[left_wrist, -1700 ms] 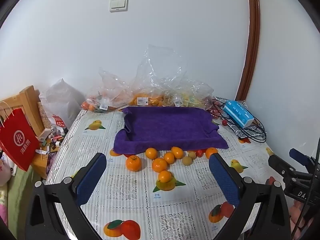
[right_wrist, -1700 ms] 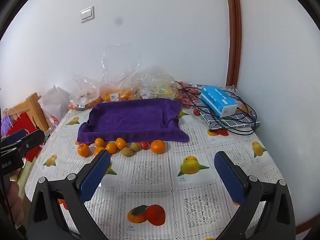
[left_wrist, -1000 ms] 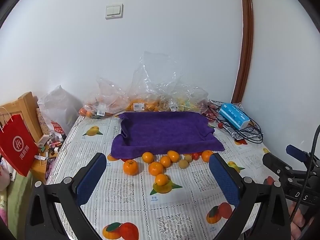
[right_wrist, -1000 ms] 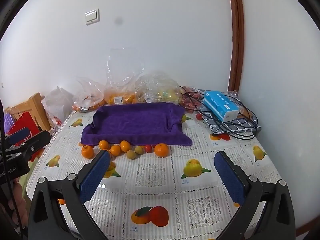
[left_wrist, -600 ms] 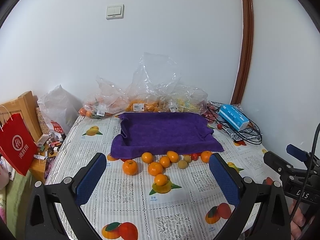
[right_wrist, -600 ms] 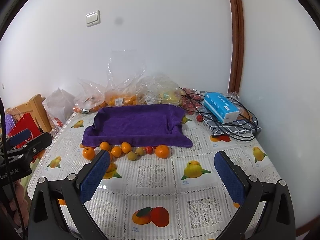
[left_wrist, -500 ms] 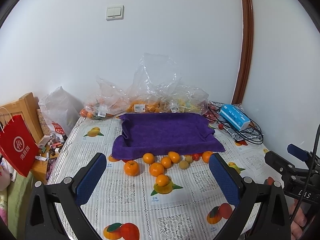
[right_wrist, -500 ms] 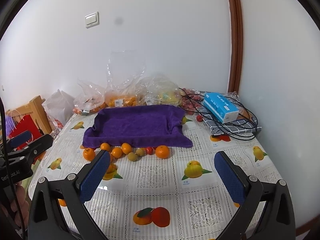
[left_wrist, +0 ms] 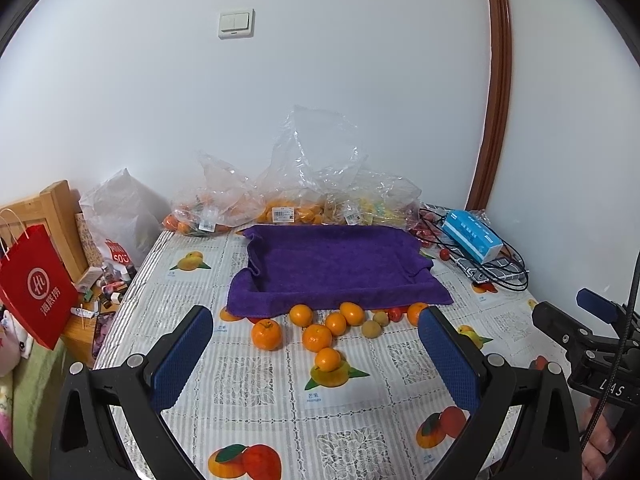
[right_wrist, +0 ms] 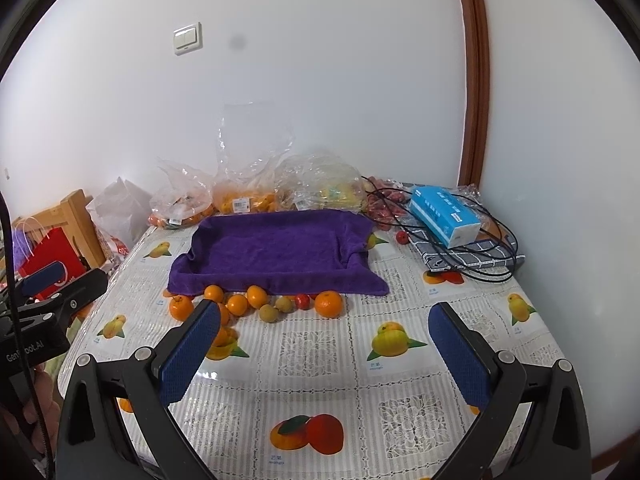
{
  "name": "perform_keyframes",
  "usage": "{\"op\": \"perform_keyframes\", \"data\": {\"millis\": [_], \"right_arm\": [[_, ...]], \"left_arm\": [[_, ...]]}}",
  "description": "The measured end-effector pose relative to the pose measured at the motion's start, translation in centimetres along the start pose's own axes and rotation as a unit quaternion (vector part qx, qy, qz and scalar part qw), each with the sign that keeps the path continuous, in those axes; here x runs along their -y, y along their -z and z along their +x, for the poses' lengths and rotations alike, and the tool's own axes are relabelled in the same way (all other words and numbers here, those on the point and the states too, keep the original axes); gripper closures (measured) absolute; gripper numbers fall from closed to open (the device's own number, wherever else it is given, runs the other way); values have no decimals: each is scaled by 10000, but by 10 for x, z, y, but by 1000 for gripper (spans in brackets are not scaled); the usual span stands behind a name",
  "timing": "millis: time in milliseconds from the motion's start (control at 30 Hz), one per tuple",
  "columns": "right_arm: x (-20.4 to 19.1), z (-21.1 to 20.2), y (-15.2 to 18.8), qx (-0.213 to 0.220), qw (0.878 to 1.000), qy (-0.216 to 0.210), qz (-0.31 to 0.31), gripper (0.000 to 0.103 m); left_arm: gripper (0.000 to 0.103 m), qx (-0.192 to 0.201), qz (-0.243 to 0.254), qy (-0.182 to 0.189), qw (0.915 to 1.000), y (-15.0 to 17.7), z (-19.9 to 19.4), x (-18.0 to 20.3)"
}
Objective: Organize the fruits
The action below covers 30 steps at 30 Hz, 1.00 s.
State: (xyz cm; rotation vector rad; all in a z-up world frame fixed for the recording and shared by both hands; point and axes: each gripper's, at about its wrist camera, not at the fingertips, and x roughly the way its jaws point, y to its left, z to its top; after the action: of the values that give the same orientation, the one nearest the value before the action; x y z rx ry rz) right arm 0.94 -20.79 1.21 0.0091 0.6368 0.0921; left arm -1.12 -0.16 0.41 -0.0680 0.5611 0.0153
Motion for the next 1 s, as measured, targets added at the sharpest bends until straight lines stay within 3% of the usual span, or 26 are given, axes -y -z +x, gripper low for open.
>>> {"op": "perform_keyframes", "data": {"millis": [1000], "right_arm": [[0,5,2,-46,10000,36,31,1]], "left_arm": [[0,29,73,-35,10000,0,-1,2]]}}
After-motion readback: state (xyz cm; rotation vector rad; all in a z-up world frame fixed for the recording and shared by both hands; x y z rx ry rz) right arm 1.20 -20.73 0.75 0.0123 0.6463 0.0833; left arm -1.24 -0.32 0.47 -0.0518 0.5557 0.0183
